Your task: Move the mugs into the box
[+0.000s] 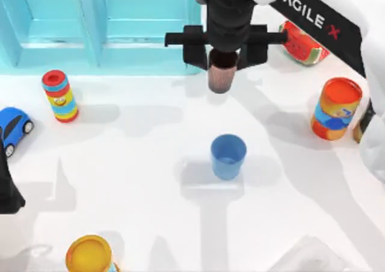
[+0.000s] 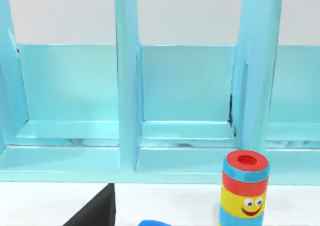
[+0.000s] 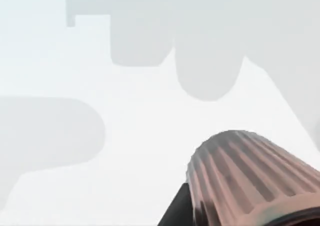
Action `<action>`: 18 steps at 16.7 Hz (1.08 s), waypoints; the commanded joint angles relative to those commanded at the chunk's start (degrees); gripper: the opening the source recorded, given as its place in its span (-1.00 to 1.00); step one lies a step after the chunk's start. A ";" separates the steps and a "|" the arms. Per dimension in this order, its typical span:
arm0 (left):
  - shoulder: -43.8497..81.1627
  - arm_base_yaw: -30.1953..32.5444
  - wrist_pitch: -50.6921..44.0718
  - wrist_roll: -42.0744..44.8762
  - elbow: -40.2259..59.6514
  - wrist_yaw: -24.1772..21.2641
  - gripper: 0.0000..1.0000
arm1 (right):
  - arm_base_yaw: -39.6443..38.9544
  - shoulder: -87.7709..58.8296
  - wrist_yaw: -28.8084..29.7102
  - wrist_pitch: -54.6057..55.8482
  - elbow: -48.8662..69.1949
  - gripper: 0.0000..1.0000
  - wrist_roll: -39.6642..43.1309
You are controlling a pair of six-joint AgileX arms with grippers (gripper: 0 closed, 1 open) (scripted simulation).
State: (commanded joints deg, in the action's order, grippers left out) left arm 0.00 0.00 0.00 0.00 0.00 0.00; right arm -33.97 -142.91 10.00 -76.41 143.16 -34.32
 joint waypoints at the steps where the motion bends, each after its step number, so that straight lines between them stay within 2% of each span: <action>1: 0.00 0.00 0.00 0.00 0.00 0.00 1.00 | 0.53 2.82 -0.17 1.44 -4.57 -1.00 0.58; 6: 0.00 0.00 0.00 0.00 0.00 0.00 1.00 | 2.44 12.81 -0.71 6.47 -18.86 -1.00 2.74; 14: 0.00 0.00 0.00 0.00 0.00 0.00 1.00 | 3.04 14.47 -1.10 7.08 -20.80 -1.00 3.59; 18: 0.00 0.00 0.00 0.00 0.00 0.00 1.00 | 11.12 23.08 -4.57 8.15 -27.42 -1.00 12.08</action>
State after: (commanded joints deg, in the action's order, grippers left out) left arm 0.00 0.00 0.00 0.00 0.00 0.00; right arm -22.85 -119.83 5.42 -68.27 115.74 -22.24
